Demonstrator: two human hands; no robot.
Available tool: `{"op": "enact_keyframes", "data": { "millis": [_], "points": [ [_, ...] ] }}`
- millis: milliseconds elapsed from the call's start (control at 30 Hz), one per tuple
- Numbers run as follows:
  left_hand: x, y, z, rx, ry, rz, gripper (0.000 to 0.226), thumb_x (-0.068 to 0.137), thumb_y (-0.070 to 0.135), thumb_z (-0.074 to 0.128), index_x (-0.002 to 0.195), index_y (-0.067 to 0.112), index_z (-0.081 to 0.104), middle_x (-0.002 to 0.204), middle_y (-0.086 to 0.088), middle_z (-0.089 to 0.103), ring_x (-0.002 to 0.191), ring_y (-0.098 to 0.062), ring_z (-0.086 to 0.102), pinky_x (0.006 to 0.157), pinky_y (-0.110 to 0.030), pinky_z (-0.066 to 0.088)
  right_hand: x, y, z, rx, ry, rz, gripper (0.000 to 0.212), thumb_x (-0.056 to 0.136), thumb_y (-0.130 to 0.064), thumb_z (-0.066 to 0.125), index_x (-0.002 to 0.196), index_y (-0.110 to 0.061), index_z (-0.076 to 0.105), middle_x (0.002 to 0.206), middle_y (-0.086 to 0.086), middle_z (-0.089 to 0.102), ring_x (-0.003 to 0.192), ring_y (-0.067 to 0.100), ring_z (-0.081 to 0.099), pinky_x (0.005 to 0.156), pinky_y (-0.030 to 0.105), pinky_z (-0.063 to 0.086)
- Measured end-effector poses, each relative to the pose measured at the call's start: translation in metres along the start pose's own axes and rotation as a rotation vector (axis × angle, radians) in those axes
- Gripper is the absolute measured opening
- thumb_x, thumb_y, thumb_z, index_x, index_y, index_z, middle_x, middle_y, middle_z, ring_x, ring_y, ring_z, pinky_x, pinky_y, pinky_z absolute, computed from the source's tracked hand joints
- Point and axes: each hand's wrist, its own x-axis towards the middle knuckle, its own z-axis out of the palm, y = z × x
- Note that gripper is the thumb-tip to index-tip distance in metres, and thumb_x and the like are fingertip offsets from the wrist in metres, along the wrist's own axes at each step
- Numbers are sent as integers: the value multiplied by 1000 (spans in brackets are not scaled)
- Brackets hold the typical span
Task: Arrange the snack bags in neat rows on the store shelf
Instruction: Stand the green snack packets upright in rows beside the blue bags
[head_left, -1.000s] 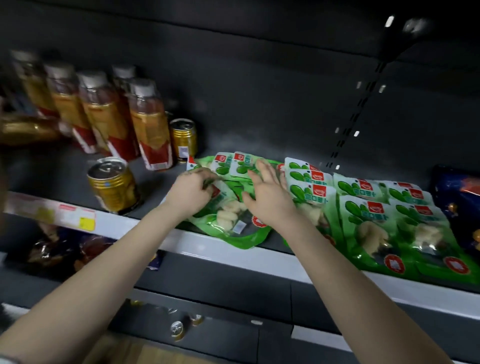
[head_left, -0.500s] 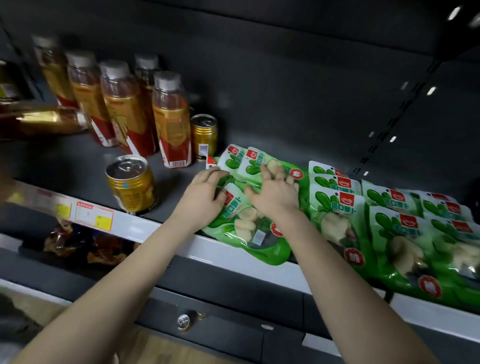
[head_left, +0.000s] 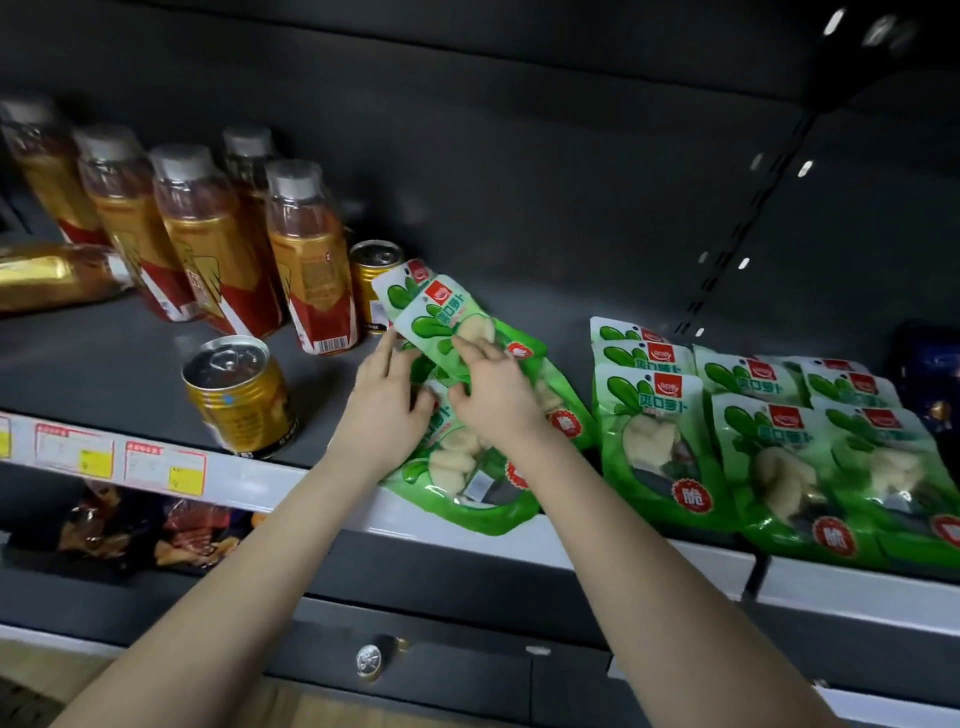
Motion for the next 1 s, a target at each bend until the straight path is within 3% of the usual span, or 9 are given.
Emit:
{"op": "enact_keyframes", "data": {
  "millis": [133, 267, 367, 433, 567, 767, 1000],
  "points": [
    [-2, 4, -1, 76, 5, -62, 53, 87, 27, 57, 134, 8, 43, 152, -16, 20, 137, -36, 21, 112, -40, 21, 4, -1, -1, 123, -28, -14, 60, 90, -18, 53, 147, -21, 33, 153, 9, 31, 139, 26, 27, 114, 31, 23],
    [-4, 5, -4, 177, 0, -108, 56, 85, 42, 57, 131, 14, 44, 151, -12, 22, 131, -37, 28, 107, -44, 30, -3, 9, -18, 244, -31, -50, 50, 91, -20, 56, 140, -21, 45, 133, 9, 57, 120, 24, 55, 102, 29, 42],
    [-4, 5, -4, 218, 26, -120, 62, 85, 45, 55, 134, 12, 39, 151, -12, 21, 132, -37, 28, 106, -45, 29, -11, 26, -40, 338, 136, 74, 43, 95, -19, 51, 138, -18, 47, 124, 10, 63, 109, 26, 62, 94, 29, 45],
    [-4, 5, -4, 199, 54, -137, 68, 84, 43, 56, 137, 9, 32, 150, -14, 23, 132, -38, 29, 105, -47, 30, -15, 38, -47, 178, 101, 190, 49, 97, -24, 45, 145, -17, 35, 134, 15, 54, 118, 31, 54, 98, 36, 43],
    [-5, 8, -3, 147, 78, -122, 73, 86, 40, 56, 144, 11, 23, 152, -15, 20, 134, -39, 26, 105, -50, 31, -30, 34, -37, 2, -245, 242, 62, 100, -41, 35, 152, -17, 12, 155, 20, 19, 142, 33, 22, 113, 41, 25],
    [-3, 5, -2, 127, 68, -131, 66, 88, 47, 51, 145, 27, 24, 155, -11, 16, 136, -40, 23, 107, -54, 29, -49, 2, -21, 74, -197, 131, 56, 100, -42, 29, 150, -15, 25, 154, 15, 27, 140, 29, 28, 112, 36, 27],
    [-2, 3, -3, 187, 33, -149, 60, 86, 47, 51, 140, 31, 30, 154, -8, 19, 136, -37, 24, 109, -52, 26, -65, -1, -11, 2, -93, -90, 52, 100, -34, 33, 149, -20, 26, 156, -2, 25, 146, 14, 6, 119, 40, 3]
  ]
}}
